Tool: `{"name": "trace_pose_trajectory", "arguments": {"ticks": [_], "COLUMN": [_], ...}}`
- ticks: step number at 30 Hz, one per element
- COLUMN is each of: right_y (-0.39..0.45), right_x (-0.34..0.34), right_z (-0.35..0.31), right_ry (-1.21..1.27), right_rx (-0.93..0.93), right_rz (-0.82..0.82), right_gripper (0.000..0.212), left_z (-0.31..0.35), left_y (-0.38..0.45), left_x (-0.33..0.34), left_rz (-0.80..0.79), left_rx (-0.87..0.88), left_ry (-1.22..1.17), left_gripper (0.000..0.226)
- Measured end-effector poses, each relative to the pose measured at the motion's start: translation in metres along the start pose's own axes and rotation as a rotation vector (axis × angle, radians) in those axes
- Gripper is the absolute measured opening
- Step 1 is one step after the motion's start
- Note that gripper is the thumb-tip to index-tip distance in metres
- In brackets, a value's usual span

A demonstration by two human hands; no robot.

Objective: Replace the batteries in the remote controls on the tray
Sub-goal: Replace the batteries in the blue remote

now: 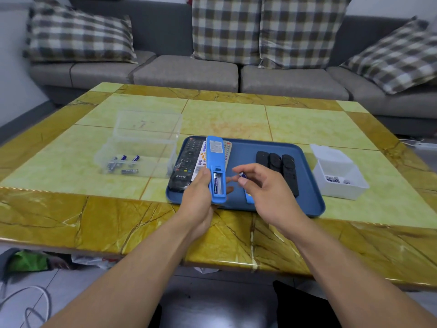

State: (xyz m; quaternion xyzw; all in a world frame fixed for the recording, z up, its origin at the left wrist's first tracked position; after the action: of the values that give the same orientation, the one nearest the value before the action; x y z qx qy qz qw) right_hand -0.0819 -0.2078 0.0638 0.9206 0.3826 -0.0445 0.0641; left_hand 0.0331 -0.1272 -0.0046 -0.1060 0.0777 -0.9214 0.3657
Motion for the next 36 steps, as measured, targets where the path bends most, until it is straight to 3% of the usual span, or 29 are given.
{"name": "trace_pose_trajectory", "arguments": {"ticks": [8, 14, 23, 31, 36], "right_y": [0.002, 0.003, 0.004, 0.005, 0.007], "right_x": [0.008, 0.006, 0.009, 0.040, 0.013], "right_z": [-0.009, -0.010, -0.017, -0.016, -0.004], "right_ry": [0.121, -0.194, -0.323, -0.491, -0.309], "right_rx": [-0.065, -0.134, -0.208, -0.239, -0.110], "right_rz": [-0.006, 0.050, 0.155, -0.133, 0.083], "right_gripper": [0.013, 0.014, 0.008, 0.026, 0.018], "left_z": [-0.003, 0.002, 0.003, 0.005, 0.011], "left_y": [-0.002, -0.003, -0.005, -0.001, -0.002], "left_x": [0.005, 0.006, 0.005, -0.008, -0.003], "left_rz": [-0.021, -0.059, -0.081, -0.054, -0.083], "left_rx": [-0.039, -0.021, -0.021, -0.018, 0.028], "left_ry": [0.013, -0.017, -0.059, -0.095, -0.044], "left_gripper": [0.038, 0.037, 0.036, 0.036, 0.033]}}
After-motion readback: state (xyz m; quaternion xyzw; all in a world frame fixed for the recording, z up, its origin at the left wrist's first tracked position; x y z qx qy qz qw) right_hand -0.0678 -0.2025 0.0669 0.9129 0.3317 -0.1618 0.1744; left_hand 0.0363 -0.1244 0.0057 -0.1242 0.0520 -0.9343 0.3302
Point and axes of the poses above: each hand's wrist, its own y-axis towards the middle knuckle, its own x-axis out of the palm, z = x × y, the point moved 10 cm from there along y, towards the middle knuckle, and after that the axes turned 13 degrees about y, right-handed, at the moved point
